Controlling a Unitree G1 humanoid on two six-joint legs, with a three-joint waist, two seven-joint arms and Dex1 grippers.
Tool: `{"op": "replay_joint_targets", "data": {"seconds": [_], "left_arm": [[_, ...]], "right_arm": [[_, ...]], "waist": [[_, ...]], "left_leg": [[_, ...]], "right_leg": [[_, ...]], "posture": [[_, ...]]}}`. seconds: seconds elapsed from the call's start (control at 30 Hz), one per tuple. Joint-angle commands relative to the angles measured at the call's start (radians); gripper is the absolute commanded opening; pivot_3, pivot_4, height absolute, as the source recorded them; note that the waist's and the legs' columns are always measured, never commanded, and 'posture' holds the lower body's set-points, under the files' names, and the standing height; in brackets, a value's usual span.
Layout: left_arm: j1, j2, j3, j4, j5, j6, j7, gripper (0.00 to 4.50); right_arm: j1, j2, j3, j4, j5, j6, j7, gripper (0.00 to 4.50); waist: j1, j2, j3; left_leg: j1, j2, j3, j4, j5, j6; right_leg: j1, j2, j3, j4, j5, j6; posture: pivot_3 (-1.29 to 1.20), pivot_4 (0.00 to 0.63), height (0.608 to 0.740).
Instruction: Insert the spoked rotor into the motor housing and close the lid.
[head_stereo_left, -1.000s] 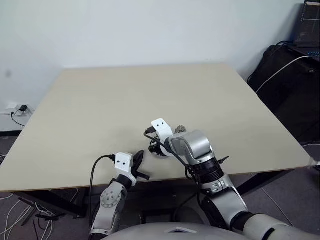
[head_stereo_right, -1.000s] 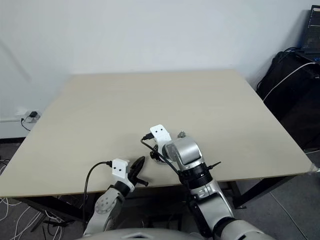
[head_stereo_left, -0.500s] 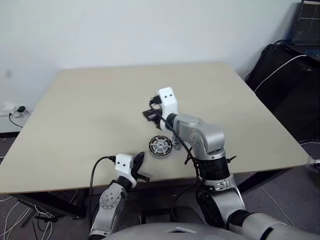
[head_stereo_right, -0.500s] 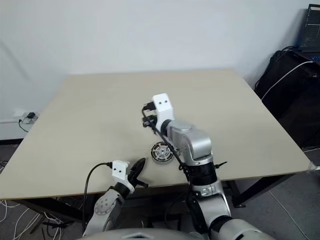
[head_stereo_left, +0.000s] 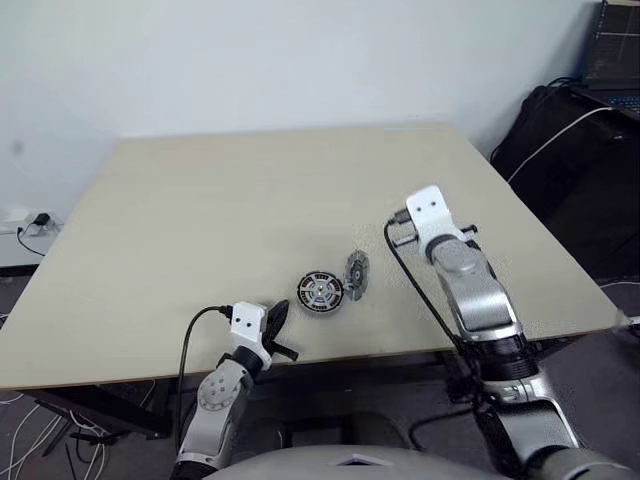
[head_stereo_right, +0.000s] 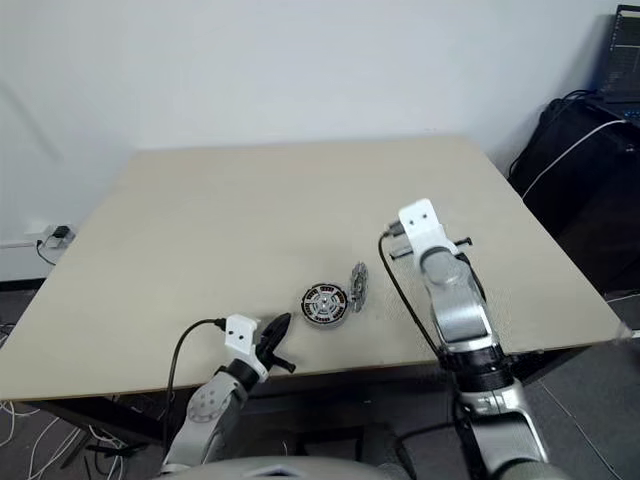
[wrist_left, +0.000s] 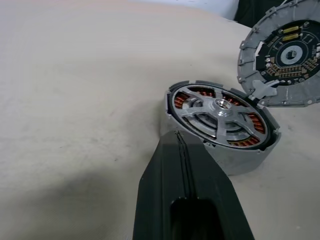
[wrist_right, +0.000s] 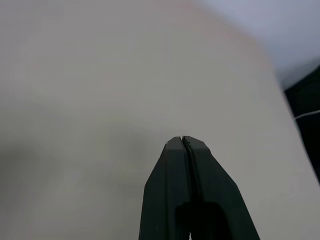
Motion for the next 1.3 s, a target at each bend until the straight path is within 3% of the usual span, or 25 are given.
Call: {"op": "replay_joint_targets", "data": {"seconds": [0.03,0.2,0.6,1.07,1.3], "left_arm": [[-0.017,0.005,0.004,-0.037,-0.009,-0.001,-0.010,0.00],[-0.026,0.008,0.008,-0.034,-0.011,0.004,-0.016,0.00],[-0.029,0.011,0.002,-0.036,-0.007,0.007,-0.030,0.00],[0.004,0.009,0.010,-0.051,-0.007,0.002,-0.017,0.00],[-0.010,0.006,0.010,-0.035,-0.006,0.002,-0.013,0.00]], "right_arm": [[0.031,-0.070,0.080,-0.131,-0.003,0.051,0.112,0.03],[0.108,-0.115,0.151,-0.290,0.084,0.081,0.268,0.03],[0.144,-0.009,0.099,-0.367,0.233,-0.051,0.321,0.03],[0.123,0.127,0.131,-0.134,0.269,-0.123,0.310,0.03],[0.143,0.119,0.176,-0.077,0.307,-0.107,0.390,0.03]], "waist": [[-0.001,0.000,0.000],[0.000,-0.003,0.002],[0.013,-0.007,0.005],[0.016,-0.007,0.005],[0.016,-0.007,0.005]], "left_leg": [[0.000,0.000,0.000,0.000,0.000,0.000],[0.001,0.000,0.000,0.001,0.000,0.000],[0.000,0.000,-0.001,0.002,-0.001,0.001],[0.002,0.000,-0.001,0.002,-0.001,0.001],[0.002,0.000,-0.001,0.002,-0.001,0.001]], "right_leg": [[0.000,0.000,0.000,0.000,0.000,0.000],[0.002,0.000,-0.001,0.000,0.000,0.001],[0.002,0.000,-0.001,-0.002,0.001,0.002],[0.002,0.000,-0.001,-0.002,0.000,0.002],[0.002,0.000,-0.001,-0.002,0.000,0.002]], "posture": [[0.00,0.000,0.740],[0.00,0.000,0.740],[0.00,0.000,0.740],[0.00,0.000,0.740],[0.00,0.000,0.740]]}}
